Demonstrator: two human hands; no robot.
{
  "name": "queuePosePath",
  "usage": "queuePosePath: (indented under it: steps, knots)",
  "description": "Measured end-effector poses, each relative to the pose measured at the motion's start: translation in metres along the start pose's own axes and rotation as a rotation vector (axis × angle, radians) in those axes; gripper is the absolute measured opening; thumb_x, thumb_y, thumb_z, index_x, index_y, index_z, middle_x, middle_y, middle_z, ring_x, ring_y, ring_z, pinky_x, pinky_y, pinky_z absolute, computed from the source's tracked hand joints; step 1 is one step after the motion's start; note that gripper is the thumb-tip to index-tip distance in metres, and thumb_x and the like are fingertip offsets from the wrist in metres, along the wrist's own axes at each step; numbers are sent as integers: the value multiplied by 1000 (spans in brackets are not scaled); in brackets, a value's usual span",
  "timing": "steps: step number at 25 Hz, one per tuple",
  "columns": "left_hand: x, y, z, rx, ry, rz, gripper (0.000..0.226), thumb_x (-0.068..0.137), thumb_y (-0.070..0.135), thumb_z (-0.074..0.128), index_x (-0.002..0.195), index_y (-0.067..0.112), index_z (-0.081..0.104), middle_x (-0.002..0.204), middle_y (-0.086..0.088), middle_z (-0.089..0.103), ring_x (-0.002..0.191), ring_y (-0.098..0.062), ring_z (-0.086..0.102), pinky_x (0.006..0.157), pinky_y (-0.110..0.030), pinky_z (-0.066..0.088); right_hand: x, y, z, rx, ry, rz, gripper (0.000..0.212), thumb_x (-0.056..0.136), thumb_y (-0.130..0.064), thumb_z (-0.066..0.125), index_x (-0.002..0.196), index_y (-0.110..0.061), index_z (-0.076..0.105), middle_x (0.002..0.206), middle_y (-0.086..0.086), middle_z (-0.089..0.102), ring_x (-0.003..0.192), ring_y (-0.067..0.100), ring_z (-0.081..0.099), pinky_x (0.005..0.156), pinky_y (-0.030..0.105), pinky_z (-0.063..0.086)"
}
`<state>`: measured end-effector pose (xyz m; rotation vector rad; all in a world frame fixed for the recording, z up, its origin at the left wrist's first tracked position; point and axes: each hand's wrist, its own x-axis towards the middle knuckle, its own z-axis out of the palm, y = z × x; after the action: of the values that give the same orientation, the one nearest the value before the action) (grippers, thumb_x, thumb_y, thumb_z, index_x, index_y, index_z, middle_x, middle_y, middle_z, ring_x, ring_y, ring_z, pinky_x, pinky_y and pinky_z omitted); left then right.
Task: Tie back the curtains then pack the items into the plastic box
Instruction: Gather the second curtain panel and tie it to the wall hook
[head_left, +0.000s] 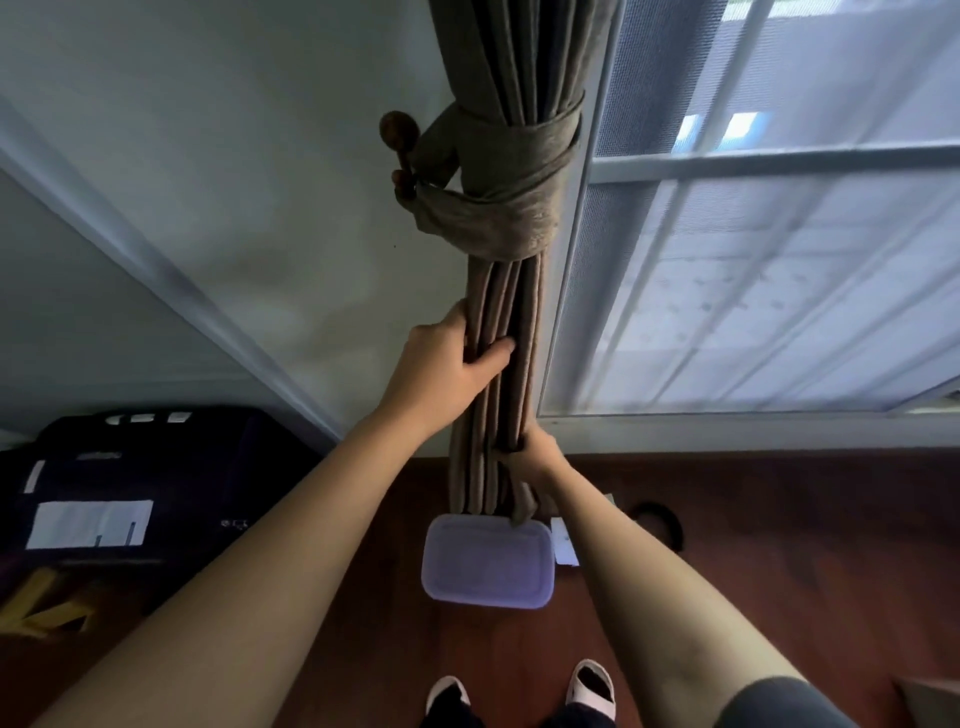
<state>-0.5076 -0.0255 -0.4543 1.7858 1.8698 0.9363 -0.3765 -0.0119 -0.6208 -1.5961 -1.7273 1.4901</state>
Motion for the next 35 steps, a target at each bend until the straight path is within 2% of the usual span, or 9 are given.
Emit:
queuePosePath:
  steps: [4,8,13,19,22,25,29,32,35]
  knots:
    - [-3,9,-9,-20,-48,-16,38,84,39,64,108,10,60,97,-7,72,85,-24,69,79,-33,56,-19,-20,-50,82,-17,23,85,72,1,69,145,-15,29,138,8,50,123,22,51,99,30,46]
    - [-1,23,-27,-81,85,59,34,86,37,64,107,10,63,98,-7,72,87,-21,70,80,-32,56,-41,-95,-83,72,246,-383,65,76,-21,65,137,-24,42,128,-7,57,109,4,58,83,5,45]
    - [-3,27,-31,-1,127,145,25,87,29,64,97,8,70,82,-9,74,72,-22,69,67,-29,53,-64,-152,-102,99,537,-573,35,88,-15,64,123,-13,61,109,2,67,87,0,66,79,20,56]
    - [-8,15,-13,186,125,173,25,86,17,63,68,0,63,59,-21,65,53,-37,62,49,-32,41,-72,-160,-106,-167,610,-648,14,84,-13,68,97,-9,73,79,1,72,65,9,65,65,21,52]
    - [-13,17,-5,275,131,189,21,86,12,62,70,-2,65,58,-23,64,49,-39,61,44,-34,44,-73,-153,-105,-230,662,-667,2,80,-7,69,81,-5,70,70,7,66,57,13,56,57,23,44]
    - [-9,21,-8,283,81,129,27,93,21,54,81,-1,65,74,-25,68,67,-42,64,59,-40,44,-77,-158,-113,-229,595,-635,5,81,-10,68,82,-6,69,72,4,65,60,18,63,58,19,46]
    - [-13,26,-15,248,50,59,28,89,28,57,92,2,66,85,-24,70,80,-41,64,66,-38,44,-83,-160,-123,-202,415,-560,24,84,-25,67,105,-14,65,89,-5,67,71,8,68,68,14,51]
    - [-20,29,-18,209,17,-2,27,87,28,61,90,2,67,82,-23,70,81,-40,65,67,-37,46,-79,-152,-116,-400,361,-523,19,87,-31,62,92,-14,67,83,2,72,74,16,69,63,21,42]
    - [-34,27,-23,146,118,-55,29,86,27,62,100,3,68,89,-21,72,86,-37,67,74,-37,51,-72,-140,-108,-349,303,-508,23,88,-34,61,86,-12,65,82,4,72,77,19,69,69,30,52]
